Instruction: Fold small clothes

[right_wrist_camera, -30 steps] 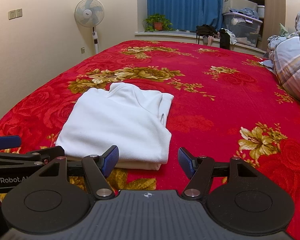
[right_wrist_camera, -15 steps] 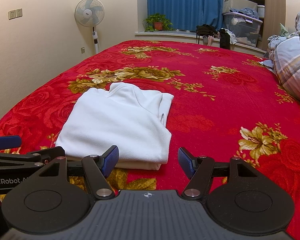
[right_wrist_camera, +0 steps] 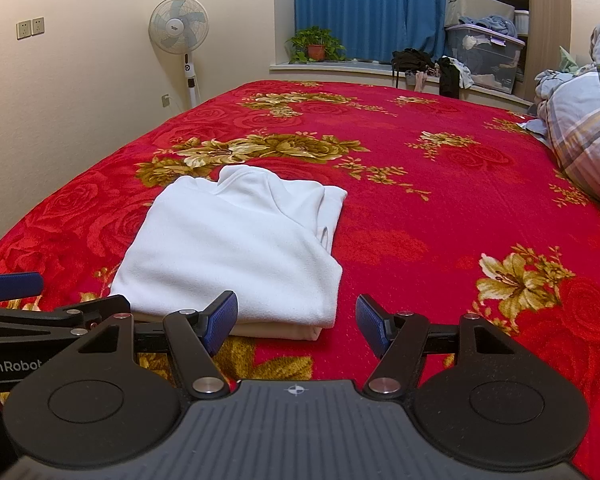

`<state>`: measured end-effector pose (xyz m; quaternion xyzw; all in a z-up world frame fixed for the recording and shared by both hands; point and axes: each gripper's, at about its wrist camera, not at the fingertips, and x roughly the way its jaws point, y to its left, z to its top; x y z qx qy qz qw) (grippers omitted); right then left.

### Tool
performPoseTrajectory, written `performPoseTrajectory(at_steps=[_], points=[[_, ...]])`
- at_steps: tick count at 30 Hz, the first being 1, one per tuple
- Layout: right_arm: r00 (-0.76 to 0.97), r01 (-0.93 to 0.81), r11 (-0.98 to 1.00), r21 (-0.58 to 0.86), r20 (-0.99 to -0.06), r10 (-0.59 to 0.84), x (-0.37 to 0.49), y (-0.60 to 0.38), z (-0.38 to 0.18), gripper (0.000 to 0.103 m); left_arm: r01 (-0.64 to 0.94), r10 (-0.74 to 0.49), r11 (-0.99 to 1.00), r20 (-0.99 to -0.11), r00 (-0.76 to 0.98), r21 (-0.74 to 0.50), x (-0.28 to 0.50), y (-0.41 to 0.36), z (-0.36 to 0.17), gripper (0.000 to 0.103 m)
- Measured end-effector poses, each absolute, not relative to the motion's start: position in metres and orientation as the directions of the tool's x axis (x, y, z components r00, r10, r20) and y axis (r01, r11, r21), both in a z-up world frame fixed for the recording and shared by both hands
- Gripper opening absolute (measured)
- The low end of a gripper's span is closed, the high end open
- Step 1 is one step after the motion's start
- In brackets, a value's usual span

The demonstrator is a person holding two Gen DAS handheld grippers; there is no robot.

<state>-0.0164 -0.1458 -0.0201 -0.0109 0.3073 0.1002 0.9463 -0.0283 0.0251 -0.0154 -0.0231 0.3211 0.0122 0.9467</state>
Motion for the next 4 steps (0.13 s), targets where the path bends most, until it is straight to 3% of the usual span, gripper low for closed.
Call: performPoseTrajectory(at_steps=[4], points=[[0.791,-0.196,0.980,0.041,-0.584,0.183,-0.0164,-0.1456,-0.0202,0.067,-0.040,0.012,0.999,-0.608,0.794,-0.033,-0.0278,0.0263,-0.0162,0.096]])
